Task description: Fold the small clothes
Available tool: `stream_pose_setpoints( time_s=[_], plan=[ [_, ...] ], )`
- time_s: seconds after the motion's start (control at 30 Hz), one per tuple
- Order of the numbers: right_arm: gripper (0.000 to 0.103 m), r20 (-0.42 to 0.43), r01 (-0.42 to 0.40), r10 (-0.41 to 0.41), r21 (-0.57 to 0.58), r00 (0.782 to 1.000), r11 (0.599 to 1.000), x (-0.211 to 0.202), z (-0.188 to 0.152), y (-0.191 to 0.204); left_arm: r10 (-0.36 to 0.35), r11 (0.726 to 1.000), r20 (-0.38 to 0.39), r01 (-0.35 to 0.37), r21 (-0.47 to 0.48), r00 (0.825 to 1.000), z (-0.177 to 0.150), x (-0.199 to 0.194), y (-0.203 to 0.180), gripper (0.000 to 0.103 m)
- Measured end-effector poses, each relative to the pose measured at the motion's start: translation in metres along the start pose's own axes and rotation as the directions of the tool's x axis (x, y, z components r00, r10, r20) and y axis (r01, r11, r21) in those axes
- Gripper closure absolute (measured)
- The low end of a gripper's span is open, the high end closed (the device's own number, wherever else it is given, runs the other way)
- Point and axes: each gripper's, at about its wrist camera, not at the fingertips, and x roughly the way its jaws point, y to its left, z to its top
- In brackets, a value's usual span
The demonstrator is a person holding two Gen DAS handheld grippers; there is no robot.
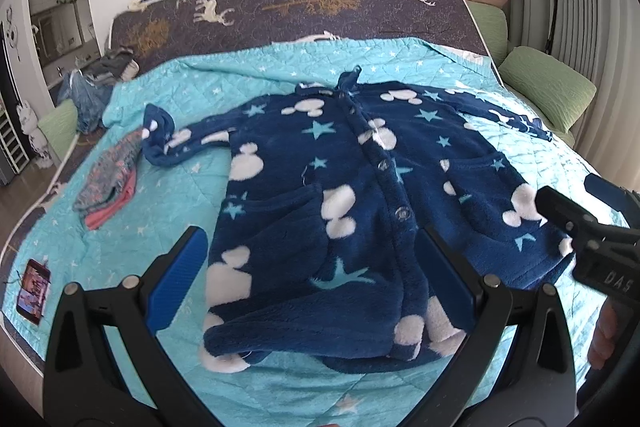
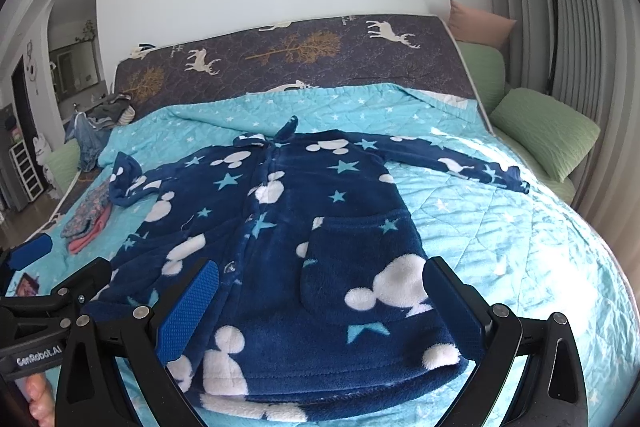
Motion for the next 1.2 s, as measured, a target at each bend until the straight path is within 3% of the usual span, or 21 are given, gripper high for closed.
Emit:
stream_pose_setpoints(
  time_s=[0.1, 0.2, 0.3, 0.4, 0.5, 0.53, 0.63, 0.73, 0.8, 0.83, 0.87, 0.93, 0.97, 1.0, 1.07, 1.13, 1.2],
  plan=[
    [0.0, -0.051, -0.04, 0.042, 0.041, 0.998, 0.998, 0.008, -0.006, -0.022, -0.088, 0.995, -0.037, 0.086, -0.044, 0.995, -0.007, 0.01, 0.017, 0.0],
    [0.0, -0.1, -0.093, 0.107, 0.133, 0.989, 0.987, 0.015, -0.014, -0.056, -0.215, 0.966, -0.082, 0.199, -0.166, 0.973, -0.019, 0.023, 0.055, 0.0],
    [0.001, -0.146, -0.158, 0.216, 0.331, 0.965, 0.93, 0.03, -0.03, -0.114, -0.251, 0.938, -0.145, 0.204, -0.279, 0.957, -0.034, 0.04, 0.086, 0.0],
    [0.011, -0.174, -0.173, 0.286, 0.479, 0.942, 0.861, 0.042, -0.049, -0.154, -0.321, 0.888, -0.205, 0.219, -0.405, 0.925, -0.053, 0.057, 0.109, 0.0],
    [0.016, -0.173, -0.214, 0.383, 0.593, 0.908, 0.776, 0.053, -0.067, -0.18, -0.46, 0.795, -0.201, 0.299, -0.528, 0.865, -0.068, 0.072, 0.118, 0.0],
    [0.017, -0.165, -0.243, 0.427, 0.621, 0.889, 0.745, 0.057, -0.071, -0.183, -0.49, 0.77, -0.191, 0.32, -0.552, 0.85, -0.069, 0.075, 0.118, 0.0],
    [0.017, -0.152, -0.319, 0.513, 0.627, 0.845, 0.71, 0.067, -0.069, -0.176, -0.541, 0.732, -0.17, 0.361, -0.578, 0.824, -0.067, 0.088, 0.114, 0.001],
    [0.017, -0.175, -0.358, 0.565, 0.616, 0.806, 0.702, 0.081, -0.063, -0.164, -0.573, 0.701, -0.181, 0.364, -0.613, 0.799, -0.062, 0.102, 0.111, 0.005],
    [0.017, -0.197, -0.364, 0.565, 0.588, 0.801, 0.722, 0.089, -0.057, -0.154, -0.591, 0.684, -0.174, 0.376, -0.625, 0.788, -0.056, 0.107, 0.111, 0.01],
    [0.017, -0.212, -0.369, 0.567, 0.572, 0.796, 0.732, 0.093, -0.054, -0.15, -0.6, 0.679, -0.17, 0.384, -0.626, 0.782, -0.054, 0.109, 0.112, 0.021],
    [0.017, -0.225, -0.371, 0.567, 0.561, 0.792, 0.74, 0.096, -0.051, -0.147, -0.615, 0.677, -0.172, 0.404, -0.615, 0.77, -0.05, 0.111, 0.11, 0.045],
    [0.021, -0.251, -0.375, 0.565, 0.533, 0.786, 0.758, 0.102, -0.046, -0.141, -0.62, 0.702, -0.219, 0.408, -0.584, 0.753, -0.048, 0.115, 0.103, 0.08],
    [0.068, -0.264, -0.378, 0.567, 0.523, 0.78, 0.764, 0.105, -0.044, -0.139, -0.61, 0.713, -0.235, 0.396, -0.579, 0.757, -0.048, 0.114, 0.101, 0.081],
    [0.094, -0.289, -0.366, 0.575, 0.539, 0.765, 0.758, 0.11, -0.045, -0.138, -0.599, 0.723, -0.233, 0.393, -0.568, 0.766, -0.048, 0.11, 0.101, 0.083],
    [0.096, -0.26, -0.345, 0.622, 0.647, 0.739, 0.68, 0.114, -0.049, -0.147, -0.571, 0.756, -0.229, 0.397, -0.52, 0.788, -0.041, 0.093, 0.099, 0.085],
    [0.096, -0.201, -0.371, 0.645, 0.677, 0.738, 0.635, 0.101, -0.045, -0.158, -0.546, 0.787, -0.215, 0.407, -0.464, 0.81, -0.03, 0.073, 0.101, 0.087],
    [0.097, -0.169, -0.401, 0.662, 0.678, 0.73, 0.616, 0.087, -0.038, -0.163, -0.52, 0.819, -0.21, 0.415, -0.396, 0.828, -0.02, 0.054, 0.102, 0.087]
  ],
)
